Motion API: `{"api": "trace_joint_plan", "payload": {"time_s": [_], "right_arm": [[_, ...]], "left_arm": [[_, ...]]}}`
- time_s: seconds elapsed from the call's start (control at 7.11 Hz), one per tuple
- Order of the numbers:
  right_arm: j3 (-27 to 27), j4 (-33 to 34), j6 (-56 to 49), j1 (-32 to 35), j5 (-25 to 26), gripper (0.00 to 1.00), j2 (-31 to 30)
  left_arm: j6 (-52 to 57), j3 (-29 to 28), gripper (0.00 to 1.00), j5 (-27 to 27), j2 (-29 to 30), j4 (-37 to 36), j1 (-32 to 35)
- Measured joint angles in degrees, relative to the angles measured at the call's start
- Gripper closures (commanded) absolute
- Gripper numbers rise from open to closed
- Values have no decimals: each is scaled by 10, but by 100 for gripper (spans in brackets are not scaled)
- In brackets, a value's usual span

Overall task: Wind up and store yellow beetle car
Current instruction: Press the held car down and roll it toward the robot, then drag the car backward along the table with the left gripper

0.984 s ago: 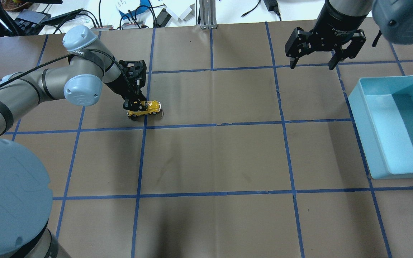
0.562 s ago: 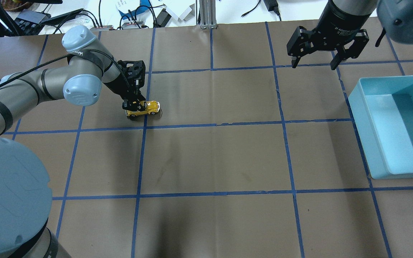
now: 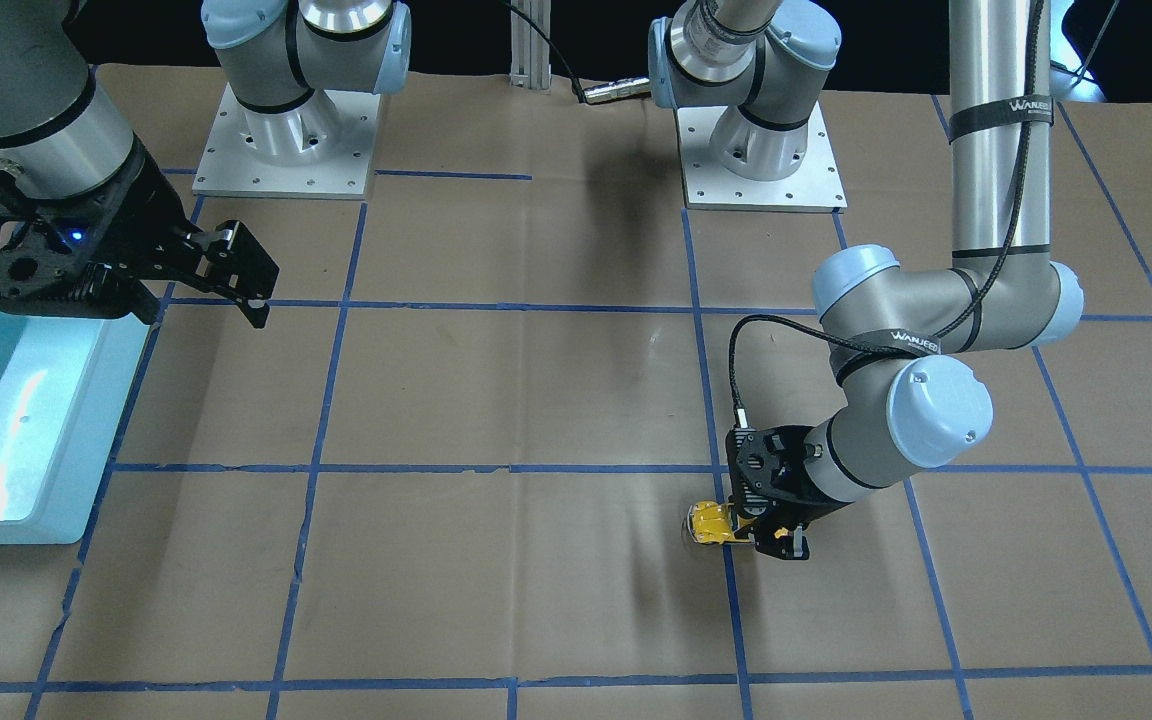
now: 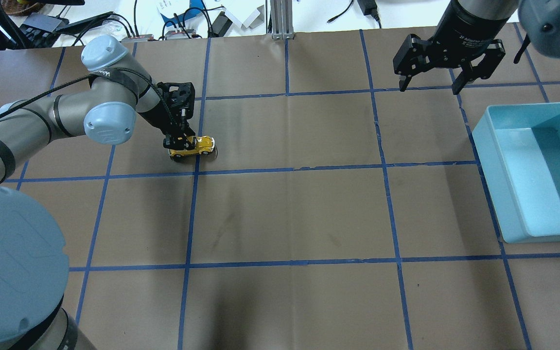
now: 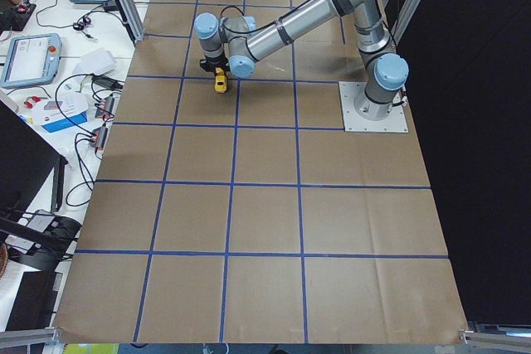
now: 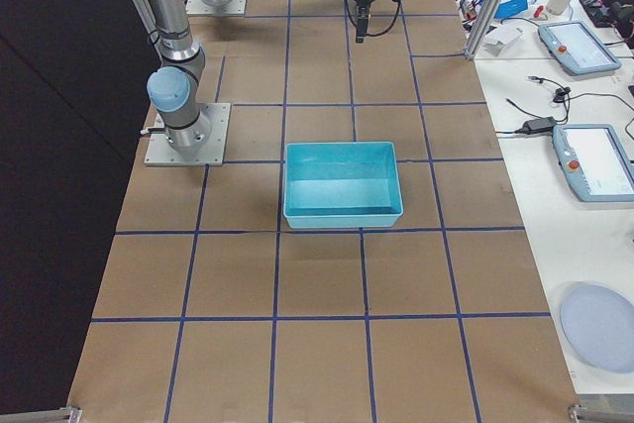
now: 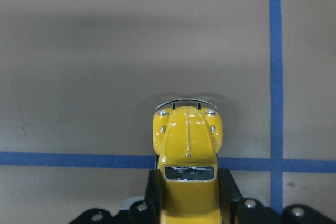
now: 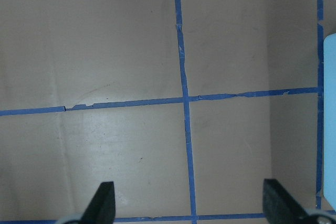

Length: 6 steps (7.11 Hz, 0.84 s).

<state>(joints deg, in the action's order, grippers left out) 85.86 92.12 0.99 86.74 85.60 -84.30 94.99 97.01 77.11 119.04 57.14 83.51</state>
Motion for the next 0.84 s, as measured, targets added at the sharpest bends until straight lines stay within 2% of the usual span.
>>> {"api": "trace_joint_plan", "payload": {"time_s": [0.84], "right_arm": [[0, -1, -3, 1, 1, 0, 0]], "left_arm": [[6, 0, 74, 21, 0, -1, -3]]}}
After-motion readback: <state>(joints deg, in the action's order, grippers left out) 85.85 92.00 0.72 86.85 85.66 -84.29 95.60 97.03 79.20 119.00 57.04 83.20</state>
